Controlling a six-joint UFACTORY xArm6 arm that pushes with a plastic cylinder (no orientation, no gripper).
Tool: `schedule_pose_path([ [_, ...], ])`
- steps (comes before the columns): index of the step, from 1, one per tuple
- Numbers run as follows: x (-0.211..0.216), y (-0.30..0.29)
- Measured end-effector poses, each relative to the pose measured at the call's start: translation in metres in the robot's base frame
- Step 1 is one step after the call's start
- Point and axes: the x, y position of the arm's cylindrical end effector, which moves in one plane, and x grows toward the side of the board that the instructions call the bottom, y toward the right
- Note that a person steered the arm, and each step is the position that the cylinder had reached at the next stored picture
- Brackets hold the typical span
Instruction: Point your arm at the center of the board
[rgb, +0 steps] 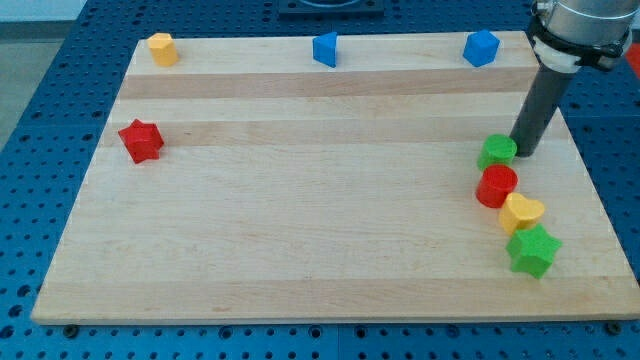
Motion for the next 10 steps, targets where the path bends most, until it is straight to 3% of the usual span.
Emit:
schedule_pose_path([
  [3,-0.033,-0.016],
  [7,-0.009,-0.185],
  [10,-0.008,-0.204],
])
